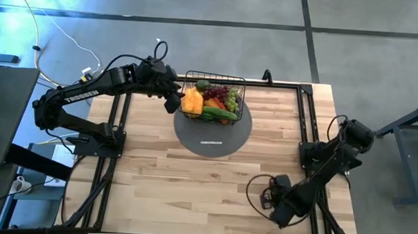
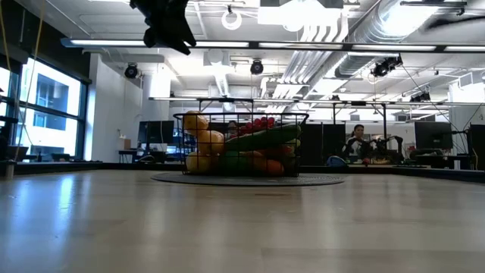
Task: Build produce basket
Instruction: Put the purple eggplant into the basket
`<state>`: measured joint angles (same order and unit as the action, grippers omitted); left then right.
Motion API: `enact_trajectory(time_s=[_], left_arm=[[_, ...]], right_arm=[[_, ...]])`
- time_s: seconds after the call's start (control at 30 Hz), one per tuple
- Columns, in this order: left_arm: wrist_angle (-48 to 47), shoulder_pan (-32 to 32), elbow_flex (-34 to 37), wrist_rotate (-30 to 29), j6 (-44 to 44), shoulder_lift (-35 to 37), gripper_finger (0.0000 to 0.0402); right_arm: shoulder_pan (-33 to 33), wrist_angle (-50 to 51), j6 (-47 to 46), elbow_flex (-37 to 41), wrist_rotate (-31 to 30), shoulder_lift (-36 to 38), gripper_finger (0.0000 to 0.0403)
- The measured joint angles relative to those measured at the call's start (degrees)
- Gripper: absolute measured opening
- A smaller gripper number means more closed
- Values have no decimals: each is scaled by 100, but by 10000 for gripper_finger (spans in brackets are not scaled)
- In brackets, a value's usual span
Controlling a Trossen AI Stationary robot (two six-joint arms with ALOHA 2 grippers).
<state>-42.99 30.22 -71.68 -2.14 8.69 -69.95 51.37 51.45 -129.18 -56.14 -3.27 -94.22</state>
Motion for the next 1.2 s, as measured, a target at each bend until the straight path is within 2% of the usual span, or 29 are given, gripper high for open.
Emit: enact_trajectory(time_s=[0.27,0.53,0.67,0.87,1.2], left_arm=[[618,162,0,-1,-183,0,174],[1298,582,0,-1,-434,0,174],[1358,785,0,-1,-750,0,174],[1356,999,0,-1,-1075,0,174],[1347,1060,0,186,-1089,0,174]], right_arm=[[-761,-9,630,0,-1629,944,73],[-1886,-272,2028,0,-2660,1668,75],[-2529,-752,3067,-2,-2910,1867,76],[-3455,-1782,4681,-2,-2930,1961,77],[-4825,-3876,7775,-2,-2956,1961,77]])
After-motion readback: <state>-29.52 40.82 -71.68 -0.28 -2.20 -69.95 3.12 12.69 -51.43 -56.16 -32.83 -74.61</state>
